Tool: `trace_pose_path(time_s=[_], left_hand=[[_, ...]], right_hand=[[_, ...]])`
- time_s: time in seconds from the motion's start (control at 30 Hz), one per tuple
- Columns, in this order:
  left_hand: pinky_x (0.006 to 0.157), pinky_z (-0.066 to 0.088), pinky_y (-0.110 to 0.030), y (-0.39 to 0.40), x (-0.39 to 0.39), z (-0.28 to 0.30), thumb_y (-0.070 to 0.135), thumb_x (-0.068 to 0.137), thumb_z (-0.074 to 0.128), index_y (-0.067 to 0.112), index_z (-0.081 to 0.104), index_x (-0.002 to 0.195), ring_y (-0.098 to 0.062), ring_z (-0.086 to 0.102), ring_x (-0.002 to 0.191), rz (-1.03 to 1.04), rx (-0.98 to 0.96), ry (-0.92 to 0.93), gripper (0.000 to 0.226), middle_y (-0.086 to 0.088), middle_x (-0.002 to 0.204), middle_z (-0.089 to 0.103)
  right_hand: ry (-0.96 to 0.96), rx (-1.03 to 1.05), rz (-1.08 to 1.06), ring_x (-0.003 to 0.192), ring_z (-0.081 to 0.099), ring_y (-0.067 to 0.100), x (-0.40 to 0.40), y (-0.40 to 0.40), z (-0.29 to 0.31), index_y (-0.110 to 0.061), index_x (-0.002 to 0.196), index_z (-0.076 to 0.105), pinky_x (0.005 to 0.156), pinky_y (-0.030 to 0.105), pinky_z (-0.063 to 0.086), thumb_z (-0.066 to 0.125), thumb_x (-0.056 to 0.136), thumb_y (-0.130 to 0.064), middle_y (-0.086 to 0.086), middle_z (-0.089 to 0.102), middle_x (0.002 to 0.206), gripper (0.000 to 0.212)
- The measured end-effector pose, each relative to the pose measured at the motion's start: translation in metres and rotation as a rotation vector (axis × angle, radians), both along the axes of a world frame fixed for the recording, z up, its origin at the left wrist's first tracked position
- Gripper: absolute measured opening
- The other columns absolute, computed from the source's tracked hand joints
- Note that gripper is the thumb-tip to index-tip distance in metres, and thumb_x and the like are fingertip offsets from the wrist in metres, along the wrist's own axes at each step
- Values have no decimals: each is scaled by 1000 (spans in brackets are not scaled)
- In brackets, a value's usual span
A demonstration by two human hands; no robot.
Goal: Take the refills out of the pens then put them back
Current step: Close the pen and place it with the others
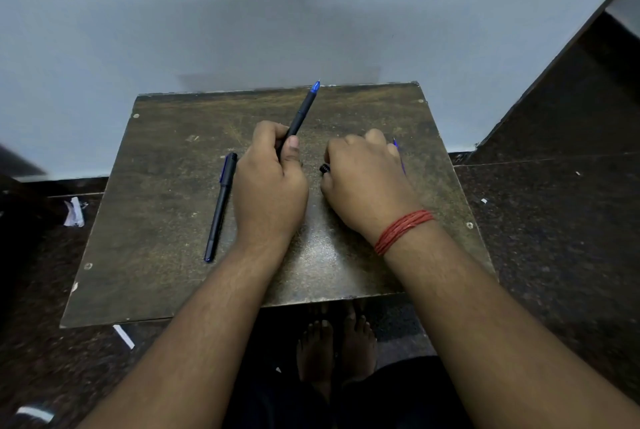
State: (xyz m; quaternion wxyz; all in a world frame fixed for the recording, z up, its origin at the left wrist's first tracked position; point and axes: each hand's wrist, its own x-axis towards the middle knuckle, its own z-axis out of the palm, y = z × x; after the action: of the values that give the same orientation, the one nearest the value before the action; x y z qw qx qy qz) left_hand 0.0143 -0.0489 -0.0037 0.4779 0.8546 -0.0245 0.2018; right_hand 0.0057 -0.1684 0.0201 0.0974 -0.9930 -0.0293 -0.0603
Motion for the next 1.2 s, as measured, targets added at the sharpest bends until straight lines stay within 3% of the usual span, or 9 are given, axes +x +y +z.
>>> trace_pose_path(time_s=[0.1, 0.2, 0.27, 0.37, 0.47, 0.6, 0.93, 1.2], left_hand=[[66, 51, -44, 0, 0, 1, 19, 100, 53, 15, 57, 98, -19, 62, 73, -2, 0, 1, 6, 5, 78, 63], [65, 50, -43, -2, -1, 1, 20, 100, 52, 14, 57, 98, -18, 60, 72, -29, -5, 17, 8, 5, 77, 62], [64, 48, -40, -4, -3, 2, 20, 102, 51, 15, 57, 96, -16, 59, 69, -64, -10, 42, 10, 4, 75, 61], [57, 41, -37, -7, -6, 2, 21, 105, 46, 16, 56, 90, -14, 52, 60, -119, -28, 77, 19, 0, 67, 58], [51, 36, -31, -8, -7, 0, 24, 107, 42, 15, 59, 89, -13, 48, 57, -165, -20, 87, 26, 3, 64, 53], [47, 25, -16, -10, -8, -1, 22, 107, 43, 16, 64, 90, -3, 44, 51, -184, 22, 86, 27, 15, 57, 44], [47, 26, -21, -11, -9, -1, 30, 104, 40, 22, 61, 88, -6, 43, 51, -269, 54, 110, 27, 11, 58, 47], [50, 33, -30, -12, -9, -1, 32, 102, 39, 20, 63, 89, -10, 47, 53, -276, 56, 109, 30, 9, 58, 50]], right_hand=[[11, 232, -31, 109, 52, 29, 7, -7, 4, -22, 107, 68, 92, 39, 42, 53, 89, -31, 2, 65, 109, 25], [-110, 798, -140, 88, 64, 14, 11, -20, 11, -21, 100, 73, 80, 29, 52, 56, 87, -20, -1, 70, 94, 22], [-165, 1142, -254, 70, 60, 5, 12, -30, 16, -20, 95, 72, 67, 23, 51, 60, 88, -12, -6, 68, 80, 17], [-261, 1392, -386, 77, 61, 7, 16, -42, 14, -20, 91, 72, 71, 28, 51, 63, 87, -16, -6, 68, 85, 10], [-309, 1543, -458, 75, 57, 11, 18, -46, 14, -17, 91, 71, 58, 24, 45, 62, 92, -10, 0, 64, 83, 11], [-344, 1637, -471, 75, 56, 11, 17, -48, 16, -18, 91, 69, 58, 23, 45, 61, 93, -8, -3, 63, 80, 14], [-366, 1637, -453, 72, 56, 10, 18, -48, 15, -17, 93, 69, 59, 24, 45, 61, 94, -6, -3, 64, 80, 13], [-216, 1505, -325, 82, 60, 13, 19, -46, 8, -20, 95, 73, 65, 26, 48, 64, 90, -12, 3, 68, 91, 13]])
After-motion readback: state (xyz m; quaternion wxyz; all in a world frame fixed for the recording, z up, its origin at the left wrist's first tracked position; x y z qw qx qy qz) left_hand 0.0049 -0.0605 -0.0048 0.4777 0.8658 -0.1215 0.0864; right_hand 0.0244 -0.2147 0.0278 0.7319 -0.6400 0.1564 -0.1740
